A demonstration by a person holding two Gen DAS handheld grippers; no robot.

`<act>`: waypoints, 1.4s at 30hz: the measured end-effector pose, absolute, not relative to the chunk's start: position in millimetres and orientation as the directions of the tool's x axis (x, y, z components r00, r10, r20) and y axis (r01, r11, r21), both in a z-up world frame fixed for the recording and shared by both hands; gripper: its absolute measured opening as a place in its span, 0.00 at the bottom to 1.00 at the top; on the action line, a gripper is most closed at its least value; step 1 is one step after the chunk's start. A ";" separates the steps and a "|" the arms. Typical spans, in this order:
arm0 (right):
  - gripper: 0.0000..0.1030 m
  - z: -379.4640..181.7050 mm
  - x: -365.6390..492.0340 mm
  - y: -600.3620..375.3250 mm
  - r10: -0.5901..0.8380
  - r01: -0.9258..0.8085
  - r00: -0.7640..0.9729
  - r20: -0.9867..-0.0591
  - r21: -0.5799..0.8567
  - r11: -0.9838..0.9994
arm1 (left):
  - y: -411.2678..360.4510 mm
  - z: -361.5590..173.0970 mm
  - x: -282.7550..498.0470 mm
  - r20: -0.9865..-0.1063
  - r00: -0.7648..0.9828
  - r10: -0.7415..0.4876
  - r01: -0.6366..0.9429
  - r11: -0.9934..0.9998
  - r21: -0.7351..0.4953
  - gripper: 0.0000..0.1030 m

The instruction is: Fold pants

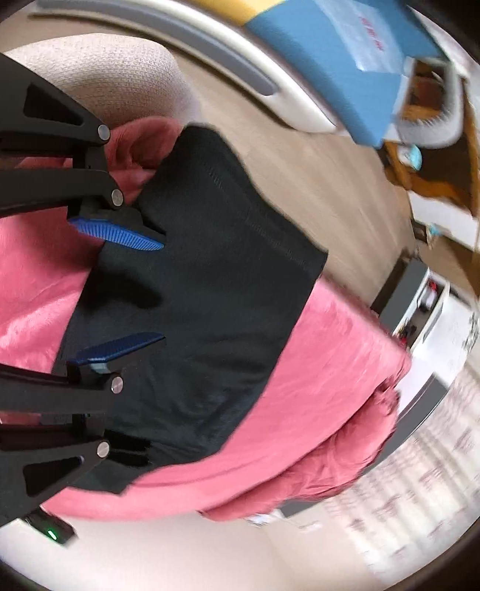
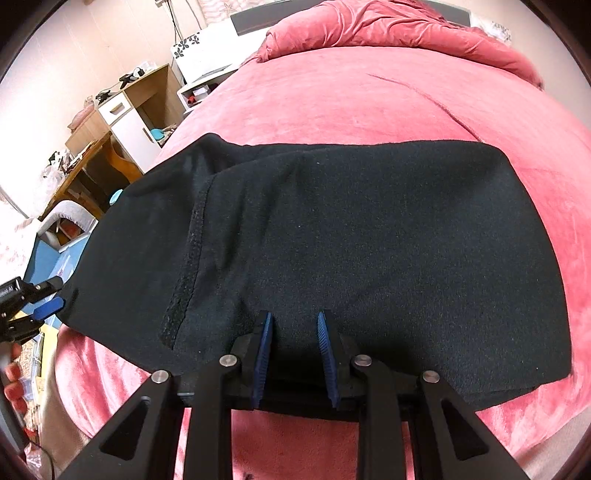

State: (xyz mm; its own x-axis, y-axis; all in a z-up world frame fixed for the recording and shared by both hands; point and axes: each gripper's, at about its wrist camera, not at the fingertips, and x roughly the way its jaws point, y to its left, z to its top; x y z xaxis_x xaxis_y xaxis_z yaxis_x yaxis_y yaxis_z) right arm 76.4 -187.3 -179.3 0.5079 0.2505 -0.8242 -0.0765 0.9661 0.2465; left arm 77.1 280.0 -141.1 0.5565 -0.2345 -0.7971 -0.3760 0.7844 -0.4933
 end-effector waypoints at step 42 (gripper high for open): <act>0.30 -178.8 80.5 -189.3 0.259 -0.054 0.495 -0.829 0.269 0.962 | 341.0 -142.0 126.0 -0.576 0.616 -0.538 -0.289 0.525 -0.800 0.18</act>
State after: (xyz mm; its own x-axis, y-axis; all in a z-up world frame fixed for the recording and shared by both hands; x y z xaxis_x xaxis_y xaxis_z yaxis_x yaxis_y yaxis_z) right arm 80.5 -189.3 -178.8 0.4950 0.2593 -0.8293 -0.0537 0.9618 0.2686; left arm 126.0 341.0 -142.0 0.6157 -0.5380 -0.5757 -0.2892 0.5254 -0.8002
